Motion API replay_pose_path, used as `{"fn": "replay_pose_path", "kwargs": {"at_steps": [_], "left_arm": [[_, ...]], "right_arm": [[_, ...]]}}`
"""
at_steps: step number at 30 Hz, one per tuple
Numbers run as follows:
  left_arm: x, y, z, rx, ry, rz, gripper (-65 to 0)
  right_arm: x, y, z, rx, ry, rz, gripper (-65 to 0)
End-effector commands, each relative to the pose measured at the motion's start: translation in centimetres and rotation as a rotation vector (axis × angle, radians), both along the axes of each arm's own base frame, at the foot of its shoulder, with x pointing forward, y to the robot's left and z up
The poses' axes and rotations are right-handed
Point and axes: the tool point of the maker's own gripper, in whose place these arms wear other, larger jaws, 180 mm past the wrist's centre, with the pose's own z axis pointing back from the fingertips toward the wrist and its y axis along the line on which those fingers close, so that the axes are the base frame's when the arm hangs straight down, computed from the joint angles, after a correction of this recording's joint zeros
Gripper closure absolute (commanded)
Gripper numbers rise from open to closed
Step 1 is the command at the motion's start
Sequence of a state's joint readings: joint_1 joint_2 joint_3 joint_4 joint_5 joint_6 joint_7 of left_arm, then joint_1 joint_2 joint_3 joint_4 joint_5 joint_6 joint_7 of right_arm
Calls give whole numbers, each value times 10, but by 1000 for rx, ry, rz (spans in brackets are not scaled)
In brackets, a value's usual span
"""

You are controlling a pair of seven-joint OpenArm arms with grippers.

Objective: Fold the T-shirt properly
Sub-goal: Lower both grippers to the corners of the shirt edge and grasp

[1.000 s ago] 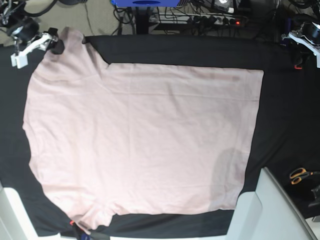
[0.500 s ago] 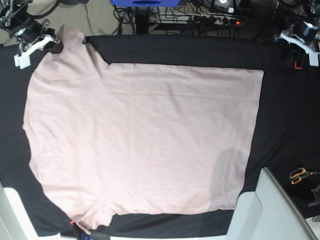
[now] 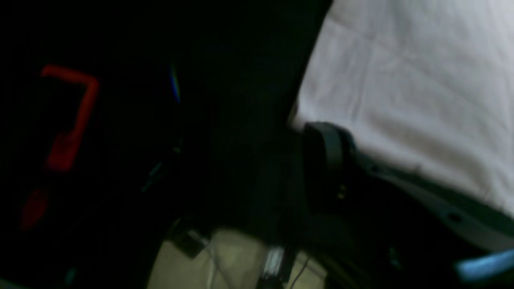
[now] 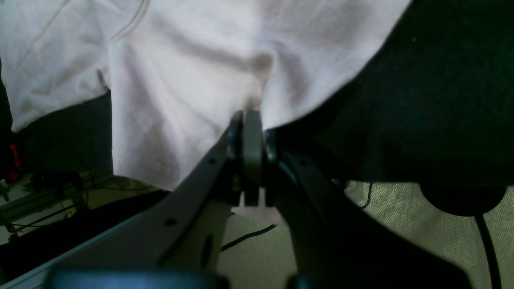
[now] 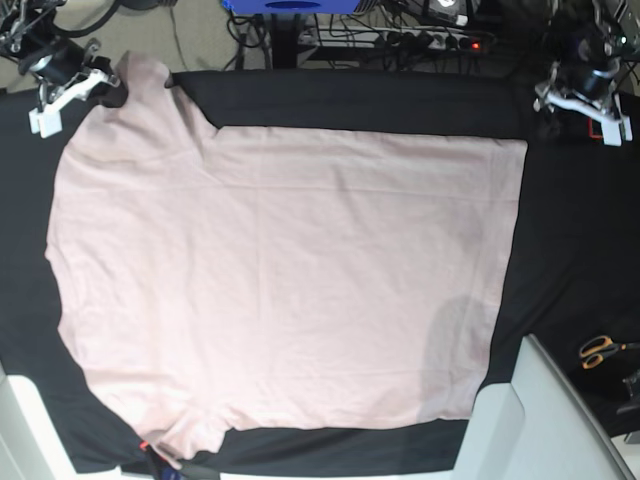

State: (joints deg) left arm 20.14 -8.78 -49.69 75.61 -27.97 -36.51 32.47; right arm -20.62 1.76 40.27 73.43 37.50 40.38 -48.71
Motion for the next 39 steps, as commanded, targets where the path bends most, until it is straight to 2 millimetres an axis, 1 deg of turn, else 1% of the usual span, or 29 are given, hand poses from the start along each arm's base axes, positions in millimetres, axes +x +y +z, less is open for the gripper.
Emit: {"fn": "replay_pose_path", "kwargs": {"at_steps": [1,2,6,9,10,12,14,17,20,23,26,27,28,32,33,36,38,39], "left_arm": [[6,6,7,7,-32,3,-360],[8,5,3,-1,-30,5,-360],[19,-24,-16,-63,2,-61,-360],[23,-37,-22,-88,7,-85,-360],[27,-39,-22,-92,0,-87,-360],[26,-42,-27,-110,7,-81,-360],[30,-47,-31,-131,5,-69,-360],[28,-49,-36,-145,13,-61,-360],[29,-52,-37,-150,12,-64,-360],[38,-53,-34,-151,-3,-68,-359],[40,-53,-33,-150,-8,-69,-351],[41,-53,-33,-151,-8,-69,-327],[41,-53,-33,-151,-8,-69,-291],[40,-54,-35,-155,-5,-67,-46],[40,-55,-38,-164,1,-63,0],[40,-58,-47,-195,18,-50,0],[40,-58,-46,-192,17,-53,0],[42,-58,-43,-184,14,-60,0]], "right_arm": [[-6,-3,-2,-19,34,20,-2],[-7,-3,-2,-19,35,20,-2],[-7,-3,-2,-19,35,20,-2],[-8,-3,-3,-19,37,20,-2],[-8,-3,-3,-18,37,21,-2],[-8,-3,-3,-18,37,21,-2],[-8,-3,-3,-18,37,21,-2],[-8,-3,-3,-18,38,21,-2],[-8,-4,-3,-20,38,22,-2],[-8,-4,-3,-20,38,22,-2],[-8,-4,-3,-20,38,22,-2],[-8,-4,-3,-20,38,22,-2],[-8,-4,-3,-20,38,22,-2],[-8,-4,-3,-20,37,22,-2],[-7,-4,-2,-20,35,22,-2],[-5,-2,-2,-19,33,27,-2],[-2,4,-1,-17,26,54,-2],[2,1,4,-37,11,75,-2]]}}
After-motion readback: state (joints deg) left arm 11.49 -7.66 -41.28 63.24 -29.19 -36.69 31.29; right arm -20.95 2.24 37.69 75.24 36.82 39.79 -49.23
